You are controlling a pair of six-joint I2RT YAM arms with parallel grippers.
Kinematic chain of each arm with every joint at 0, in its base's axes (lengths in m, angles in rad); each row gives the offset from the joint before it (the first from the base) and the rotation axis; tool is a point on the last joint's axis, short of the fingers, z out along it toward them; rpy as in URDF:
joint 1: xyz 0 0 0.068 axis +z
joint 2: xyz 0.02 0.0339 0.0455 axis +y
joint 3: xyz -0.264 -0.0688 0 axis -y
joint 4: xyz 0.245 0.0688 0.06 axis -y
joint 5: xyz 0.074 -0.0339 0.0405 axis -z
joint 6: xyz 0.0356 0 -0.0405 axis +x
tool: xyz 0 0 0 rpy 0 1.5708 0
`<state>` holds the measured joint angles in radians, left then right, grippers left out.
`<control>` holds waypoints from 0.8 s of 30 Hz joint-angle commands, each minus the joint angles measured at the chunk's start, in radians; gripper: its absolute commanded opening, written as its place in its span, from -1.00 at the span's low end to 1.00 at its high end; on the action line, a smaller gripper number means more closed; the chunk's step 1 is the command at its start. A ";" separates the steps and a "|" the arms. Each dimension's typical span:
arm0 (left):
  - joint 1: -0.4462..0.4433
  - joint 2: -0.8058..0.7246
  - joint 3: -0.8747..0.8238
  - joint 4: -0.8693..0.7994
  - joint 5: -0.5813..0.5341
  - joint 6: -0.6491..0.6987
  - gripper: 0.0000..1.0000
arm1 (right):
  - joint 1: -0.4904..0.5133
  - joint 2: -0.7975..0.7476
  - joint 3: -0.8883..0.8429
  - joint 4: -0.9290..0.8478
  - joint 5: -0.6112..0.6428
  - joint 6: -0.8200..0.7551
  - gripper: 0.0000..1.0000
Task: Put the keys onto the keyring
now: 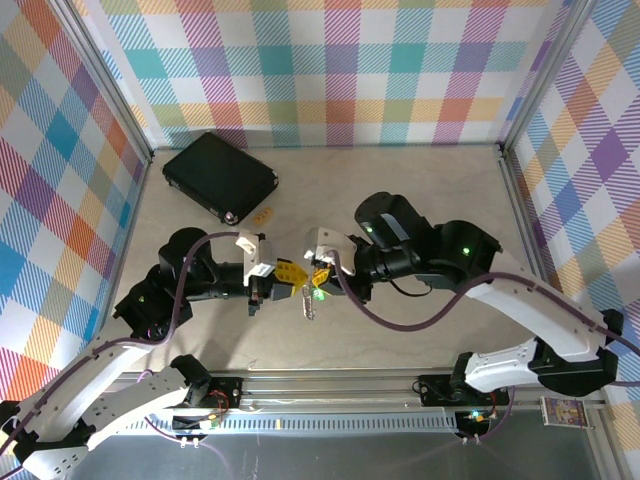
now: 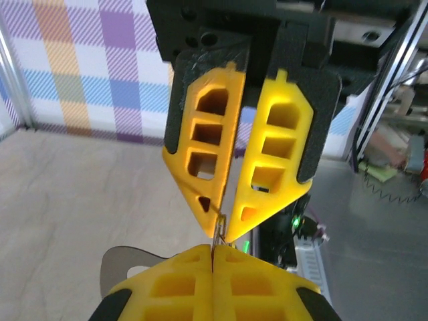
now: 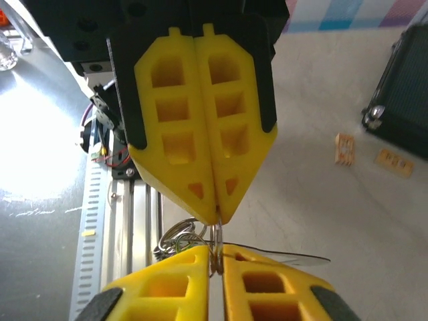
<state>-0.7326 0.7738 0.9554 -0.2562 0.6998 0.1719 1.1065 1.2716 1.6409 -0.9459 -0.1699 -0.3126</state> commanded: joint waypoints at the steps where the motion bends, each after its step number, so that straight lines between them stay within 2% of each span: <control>1: -0.002 -0.032 -0.011 0.230 0.066 -0.120 -1.00 | 0.008 -0.050 -0.044 0.109 -0.041 0.054 -0.65; 10: -0.002 -0.036 -0.036 0.365 0.093 -0.180 -1.00 | 0.000 -0.113 -0.078 0.209 -0.075 0.079 -0.58; 18: -0.002 -0.053 -0.084 0.486 0.097 -0.261 -1.00 | -0.002 -0.175 -0.111 0.283 -0.102 0.114 -0.26; 24: -0.002 -0.056 -0.095 0.521 0.099 -0.281 -1.00 | -0.002 -0.162 -0.102 0.287 -0.088 0.122 -0.21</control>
<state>-0.7322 0.7361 0.8658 0.1730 0.7708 -0.0830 1.1069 1.1038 1.5372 -0.6952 -0.2478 -0.2119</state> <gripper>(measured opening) 0.050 0.394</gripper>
